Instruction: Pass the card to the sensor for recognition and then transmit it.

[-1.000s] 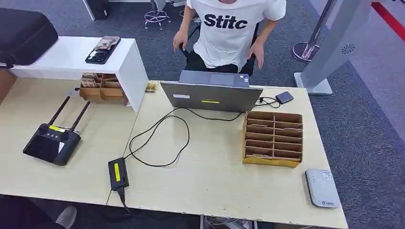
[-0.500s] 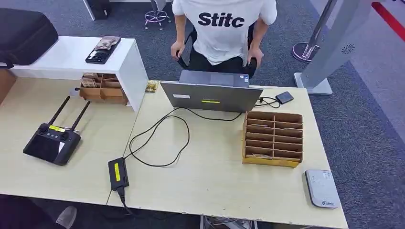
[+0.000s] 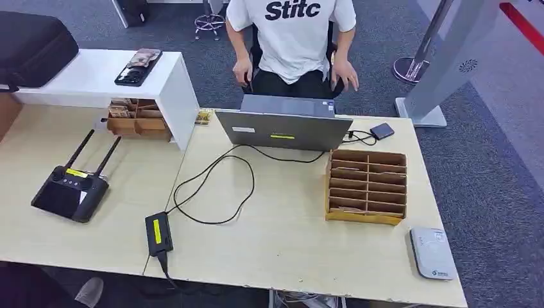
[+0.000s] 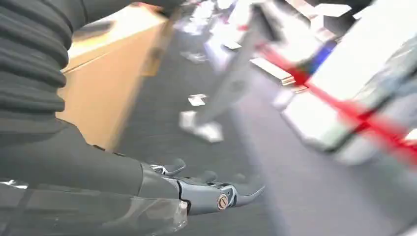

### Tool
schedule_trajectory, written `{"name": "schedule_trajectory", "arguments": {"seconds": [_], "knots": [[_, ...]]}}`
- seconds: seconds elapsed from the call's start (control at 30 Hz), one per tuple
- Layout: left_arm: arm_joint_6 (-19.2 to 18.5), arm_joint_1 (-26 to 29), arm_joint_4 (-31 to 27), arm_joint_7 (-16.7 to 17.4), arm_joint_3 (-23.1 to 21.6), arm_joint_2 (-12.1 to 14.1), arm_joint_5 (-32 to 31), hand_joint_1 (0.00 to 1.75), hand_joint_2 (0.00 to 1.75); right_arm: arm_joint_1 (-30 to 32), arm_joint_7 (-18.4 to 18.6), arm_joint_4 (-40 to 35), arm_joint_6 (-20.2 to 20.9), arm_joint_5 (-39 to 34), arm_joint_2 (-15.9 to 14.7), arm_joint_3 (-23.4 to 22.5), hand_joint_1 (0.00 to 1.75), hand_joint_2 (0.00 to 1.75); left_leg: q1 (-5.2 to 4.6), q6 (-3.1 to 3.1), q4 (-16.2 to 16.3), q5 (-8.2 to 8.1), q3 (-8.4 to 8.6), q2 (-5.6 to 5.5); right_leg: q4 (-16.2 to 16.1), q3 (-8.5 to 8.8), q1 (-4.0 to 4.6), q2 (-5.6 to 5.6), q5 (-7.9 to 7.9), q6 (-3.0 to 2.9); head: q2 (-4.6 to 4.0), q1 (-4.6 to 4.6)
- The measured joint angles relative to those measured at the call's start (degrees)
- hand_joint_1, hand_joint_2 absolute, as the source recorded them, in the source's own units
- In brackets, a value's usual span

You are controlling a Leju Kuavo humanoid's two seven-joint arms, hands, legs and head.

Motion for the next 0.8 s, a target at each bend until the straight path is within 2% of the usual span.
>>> {"name": "schedule_trajectory", "arguments": {"seconds": [0.07, 0.1, 0.17, 0.27, 0.37, 0.57, 0.67, 0.73, 0.8], "knots": [[0.1, 0.1, 0.0, 0.0, 0.0, -0.1, 0.0, 0.0, 1.75, 3.5, -4.3, -10.5, -6.3, -0.8, 1.5, 6.3, 0.0, 1.75, 0.01, 0.0, 0.0, 0.0, -0.06, -0.05, 0.0, 0.0, 0.01, -0.05, -0.02, 0.0, 0.0, -0.02], [0.2, 0.2, 0.0, 0.0, 0.0, -0.2, 0.0, 0.0, 1.75, 5.5, -6.1, -16.0, -7.9, 0.3, 2.2, 10.1, 0.0, 1.75, 0.01, 0.0, 0.0, 0.0, -0.06, 0.06, 0.1, -0.04, 0.0, 0.07, -0.01, -0.01, 0.0, -0.02], [0.4, 0.2, 0.0, 0.0, 0.0, -0.4, 0.0, 0.0, 1.75, 7.5, -7.1, -23.7, -8.0, 3.5, 3.1, 15.2, 0.0, 1.75, 0.02, -0.04, 0.0, -0.04, -0.02, 0.42, 0.1, -0.13, 0.02, 0.38, 0.01, -0.03, 0.0, -0.02], [0.5, 0.2, 0.0, 0.0, 0.0, -0.8, 0.0, 0.0, 1.75, 9.6, -8.3, -32.7, -9.0, 9.2, 3.8, 20.0, 0.0, 1.75, 0.01, -0.03, 0.0, -0.04, -0.03, 0.36, 0.1, -0.12, 0.02, 0.29, 0.0, -0.02, 0.0, 0.0], [0.5, 0.3, 0.0, 0.0, 0.0, -0.9, 0.0, 0.0, 1.75, 11.1, -8.8, -38.9, -10.5, 10.9, 4.2, 24.0, 0.0, 1.75, 0.03, -0.03, 0.0, -0.04, -0.03, 0.35, 0.1, -0.11, 0.04, 0.28, 0.0, -0.03, 0.0, -0.07], [0.5, 0.3, 0.0, 0.0, 0.0, -1.0, 0.0, 0.0, 1.75, 12.9, -10.0, -44.4, -12.0, 13.1, 4.3, 27.6, 0.0, 1.75, 0.03, -0.03, 0.0, -0.04, -0.03, 0.34, 0.1, -0.09, 0.05, 0.27, 0.01, -0.02, 0.0, -0.02], [0.6, 0.3, 0.0, -0.2, 0.2, -1.0, 0.0, 0.0, 1.75, 14.7, -12.3, -47.9, -18.4, 23.5, 4.3, 30.3, 0.0, 1.75, 0.03, -0.03, 0.0, -0.04, -0.05, 0.29, 0.1, -0.08, 0.05, 0.23, 0.0, -0.02, 0.0, 0.0], [0.6, 0.3, 0.0, -0.2, 0.2, -1.0, 0.0, 0.0, 1.75, 16.7, -12.7, -51.4, -24.5, 32.3, 4.5, 34.0, 0.0, 1.75, 0.03, -0.03, 0.0, -0.04, -0.06, 0.29, 0.1, -0.09, 0.05, 0.22, 0.0, -0.03, 0.0, -0.02], [0.6, 0.3, 0.0, -0.4, 0.4, -1.0, 0.0, 0.0, 1.75, 18.5, -12.7, -55.0, -28.1, 40.8, 4.8, 38.5, 0.0, 1.75, 0.08, -0.03, 0.0, -0.04, -0.04, 0.31, 0.1, -0.1, 0.07, 0.25, -0.01, -0.05, 0.0, -0.02]]}}
